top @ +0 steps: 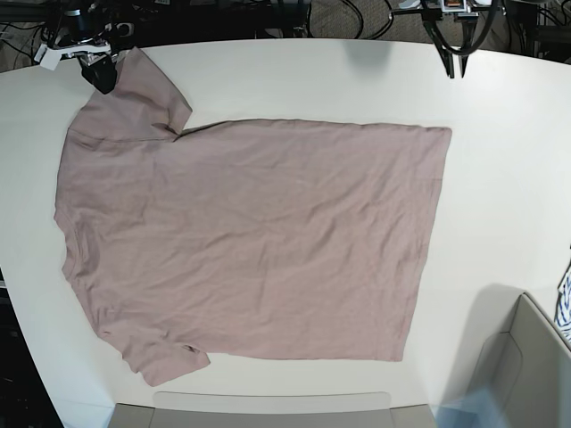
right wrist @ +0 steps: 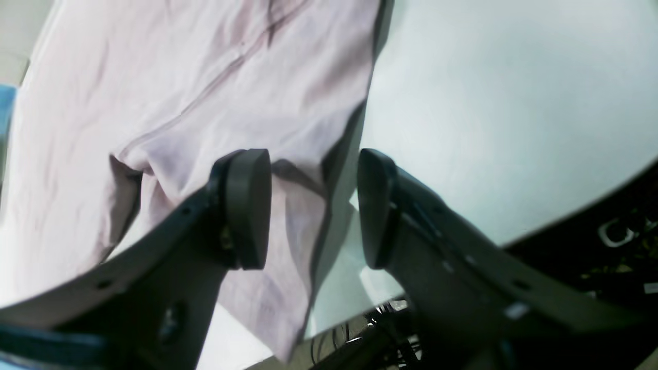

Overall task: Fold the T-shirt properly
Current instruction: 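Move both grippers down to the shirt's shoulder corners, then grasp the shoulder corners with both grippers and lift slightly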

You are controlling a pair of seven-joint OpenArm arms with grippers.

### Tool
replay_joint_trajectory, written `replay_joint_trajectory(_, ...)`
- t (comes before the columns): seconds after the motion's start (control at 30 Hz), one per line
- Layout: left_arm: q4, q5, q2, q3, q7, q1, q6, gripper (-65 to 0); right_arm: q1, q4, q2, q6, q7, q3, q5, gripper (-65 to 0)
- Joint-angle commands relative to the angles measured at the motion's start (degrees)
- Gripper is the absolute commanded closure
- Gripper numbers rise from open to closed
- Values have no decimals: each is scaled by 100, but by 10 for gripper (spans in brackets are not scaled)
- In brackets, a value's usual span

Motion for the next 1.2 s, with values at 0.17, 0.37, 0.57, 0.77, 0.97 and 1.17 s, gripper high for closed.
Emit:
replay_joint_trajectory(0.17, 156, -45, -12, -16, 253, -73, 14, -106, 146, 37, -65, -89, -754, -36, 52, -277)
replay_joint_trajectory(0.37, 1308, -731, -47, 239, 2117, -213, -126, -130, 260, 133, -557, 773, -1202, -10, 17, -277)
replay_joint_trajectory(0.57, 2328, -3131, -179, -68, 5405, -785, -1340, -166, 348, 107, -654, 816, -1404, 16, 8, -277)
replay_joint_trajectory(0.77, 1791, -5091, -240, -1739, 8983, -2244, -1489, -166, 330, 107, -636, 799, -1422, 210, 8, -277)
replay_joint_trajectory(0.97, 771, -5469, -319, -3022, 10917, -3413, -1507, -167, 330, 98, -636, 799, -1422, 315, 8, -277)
replay_joint_trajectory(1.17, 182, -5469, -592, -2679, 10829, -3589, -1507, -167, 374, 98, -636, 799, -1422, 271, 8, -277)
